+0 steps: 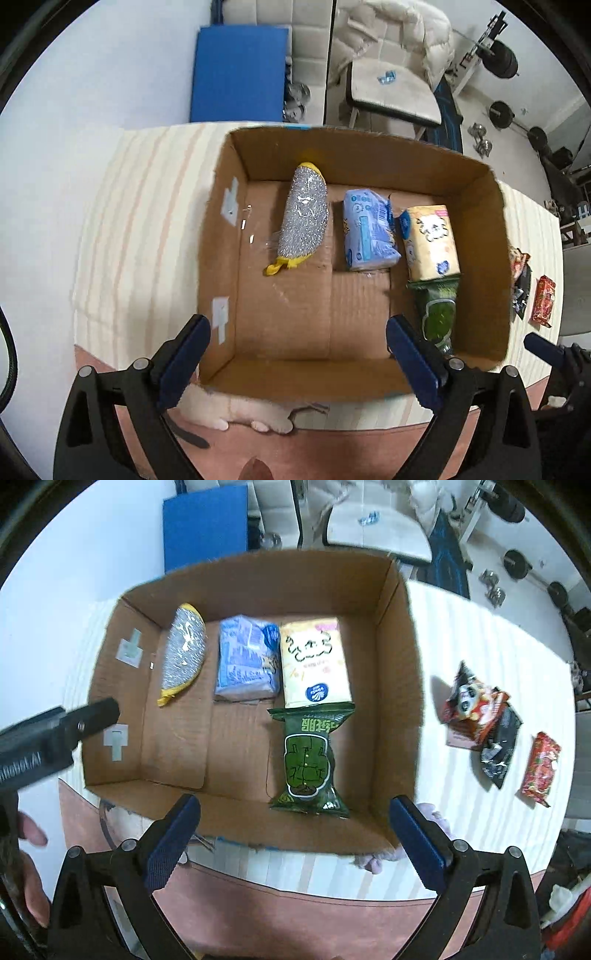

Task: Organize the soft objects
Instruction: 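Carry the pouch and green bag into the box and release both, then grasp the black bag with the left gripper while the right grasps the red bag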

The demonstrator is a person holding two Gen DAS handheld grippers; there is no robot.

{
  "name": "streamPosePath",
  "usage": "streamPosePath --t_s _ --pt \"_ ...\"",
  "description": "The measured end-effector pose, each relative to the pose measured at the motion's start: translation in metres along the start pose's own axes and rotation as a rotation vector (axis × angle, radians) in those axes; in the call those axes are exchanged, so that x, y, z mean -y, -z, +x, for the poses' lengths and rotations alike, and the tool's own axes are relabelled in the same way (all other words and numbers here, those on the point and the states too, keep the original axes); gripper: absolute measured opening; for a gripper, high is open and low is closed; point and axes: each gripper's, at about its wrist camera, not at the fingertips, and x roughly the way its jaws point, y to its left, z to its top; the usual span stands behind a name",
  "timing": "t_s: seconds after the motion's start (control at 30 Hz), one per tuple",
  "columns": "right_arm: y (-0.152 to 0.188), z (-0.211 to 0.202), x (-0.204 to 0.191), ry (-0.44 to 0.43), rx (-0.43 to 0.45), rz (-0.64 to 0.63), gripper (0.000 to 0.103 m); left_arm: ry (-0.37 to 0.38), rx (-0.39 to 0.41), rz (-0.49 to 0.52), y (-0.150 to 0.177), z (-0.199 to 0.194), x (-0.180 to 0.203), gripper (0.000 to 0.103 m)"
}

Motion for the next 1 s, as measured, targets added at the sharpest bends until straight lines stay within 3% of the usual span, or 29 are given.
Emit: streamPosePath --t_s 0.47,0.8,1.0 --pt "0.073 -0.097 -0.003 -0.004 0.236 -0.027 0.103 -0.033 0.218 0.005 0.072 -0.123 0.004 0.098" --pt "0.106 -0.14 -0.009 -0.089 0.289 -0.045 0.103 -0.008 0.217 -0.006 0.093 -0.15 0.009 0.098" --pt "0.111 -0.148 0.018 -0.131 0.296 0.005 0.103 0.03 0.2 0.065 0.081 -0.152 0.059 0.098"
